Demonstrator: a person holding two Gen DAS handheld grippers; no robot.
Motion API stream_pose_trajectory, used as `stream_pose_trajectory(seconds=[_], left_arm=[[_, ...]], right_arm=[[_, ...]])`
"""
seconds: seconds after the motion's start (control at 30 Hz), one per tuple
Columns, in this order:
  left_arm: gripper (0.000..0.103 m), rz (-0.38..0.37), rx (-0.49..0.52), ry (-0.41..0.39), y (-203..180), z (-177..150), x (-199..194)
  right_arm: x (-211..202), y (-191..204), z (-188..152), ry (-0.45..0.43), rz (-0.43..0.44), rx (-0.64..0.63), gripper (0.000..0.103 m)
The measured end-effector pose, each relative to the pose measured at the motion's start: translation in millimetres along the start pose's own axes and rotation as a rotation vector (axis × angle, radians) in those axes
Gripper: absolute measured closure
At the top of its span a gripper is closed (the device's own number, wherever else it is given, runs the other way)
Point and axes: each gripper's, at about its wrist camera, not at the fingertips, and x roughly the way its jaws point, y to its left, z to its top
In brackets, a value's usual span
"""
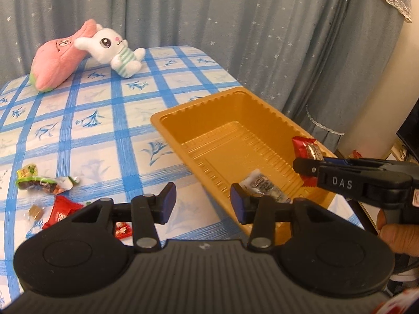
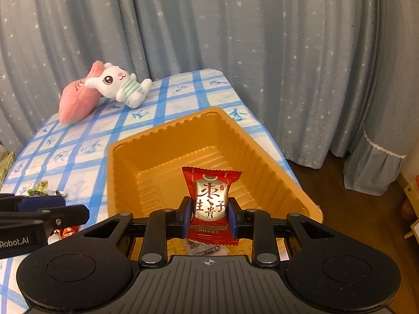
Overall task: Organize snacks
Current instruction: 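Lower both packets into the orange tray and open both grippers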
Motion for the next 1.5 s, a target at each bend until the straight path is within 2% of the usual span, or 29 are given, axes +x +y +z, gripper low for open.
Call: stream_pose_trajectory(seconds=[0.07,0.13,0.2,0.23,0.57,0.97,1.27,1.5], left_arm=[[0.061,0.006,-0.008,0.003,3.7,-2.5,-0.8],[0.060,0.009,-0.018,0.003,7.7,-4.8,-2.6],[0.057,0.016,-0.022,0.000,10.1,-7.8,-6.5],[0.056,0.019,-0.023,-0.003,12.4,-9.4,-9.0],[0.044,0.048,-0.033,-0.047,20.5,-20.7,-50.8],[0.030,0.091,-0.078,-0.104,42.4,-48.3,-114.6],[0.022,0.166,-0.116,-0.110,80.0,-77.0,-150.0],[0.021,0.226,-0.152,-0.088,120.7,-97.5,-163.0]], right_arm=[[4.1,2.3,1.0,0.003,0.022,0.009,0.074],[7.5,3.8,1.1,0.020,0.046,0.016,0.068],[5.9,3.2,-0.3,0.012,0.056,0.032,0.039],[4.0,2.7,-1.2,0.005,0.060,0.038,0.037],[-31.5,15.2,-10.3,-0.010,0.053,0.042,0.037],[-83.3,58.0,-39.1,-0.011,0.074,0.024,0.037],[-93.7,97.5,-54.1,0.004,0.129,-0.016,0.037],[-83.6,126.6,-60.5,0.023,0.159,-0.065,0.037]])
